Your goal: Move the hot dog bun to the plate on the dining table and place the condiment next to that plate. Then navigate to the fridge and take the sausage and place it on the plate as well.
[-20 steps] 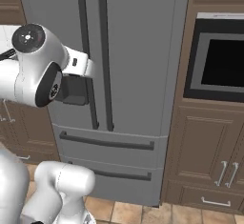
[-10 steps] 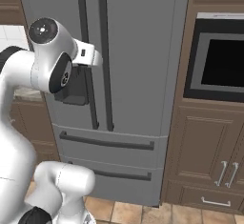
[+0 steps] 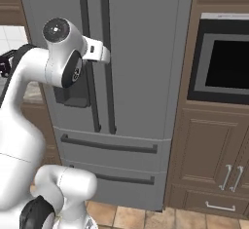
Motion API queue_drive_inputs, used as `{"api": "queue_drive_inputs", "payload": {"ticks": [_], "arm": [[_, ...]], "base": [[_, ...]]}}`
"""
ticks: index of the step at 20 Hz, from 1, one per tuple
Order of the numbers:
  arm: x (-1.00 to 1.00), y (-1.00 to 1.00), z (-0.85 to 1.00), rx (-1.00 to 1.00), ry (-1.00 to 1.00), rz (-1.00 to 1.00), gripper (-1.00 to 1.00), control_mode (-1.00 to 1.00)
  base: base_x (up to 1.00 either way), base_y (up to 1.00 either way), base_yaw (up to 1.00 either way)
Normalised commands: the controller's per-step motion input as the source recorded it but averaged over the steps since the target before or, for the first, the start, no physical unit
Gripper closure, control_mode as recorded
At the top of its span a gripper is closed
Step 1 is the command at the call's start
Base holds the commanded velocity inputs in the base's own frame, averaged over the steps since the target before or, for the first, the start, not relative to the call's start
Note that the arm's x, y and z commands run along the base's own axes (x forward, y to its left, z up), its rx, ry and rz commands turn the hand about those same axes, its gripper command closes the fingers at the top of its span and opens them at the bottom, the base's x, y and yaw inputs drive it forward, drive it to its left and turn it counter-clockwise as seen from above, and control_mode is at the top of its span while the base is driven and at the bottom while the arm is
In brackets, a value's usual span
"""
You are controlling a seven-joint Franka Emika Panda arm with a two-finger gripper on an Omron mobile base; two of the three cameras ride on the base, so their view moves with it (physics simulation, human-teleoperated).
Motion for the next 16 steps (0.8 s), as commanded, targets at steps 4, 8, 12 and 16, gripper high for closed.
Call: {"api": "queue_drive_inputs", "payload": {"ticks": [4, 8, 12, 16], "arm": [[0.52, -0.05, 0.0, 0.0, 0.0, 0.0, -1.0, -1.0], [0.56, 0.0, 0.0, 0.0, 0.0, 0.0, -1.0, -1.0], [0.52, 0.0, 0.0, 0.0, 0.0, 0.0, -1.0, -1.0], [0.44, -0.06, 0.0, 0.0, 0.0, 0.0, -1.0, -1.0]], "base": [[0.0, 0.0, 0.0], [0.0, 0.0, 0.0], [0.0, 0.0, 0.0], [0.0, 0.0, 0.0]]}}
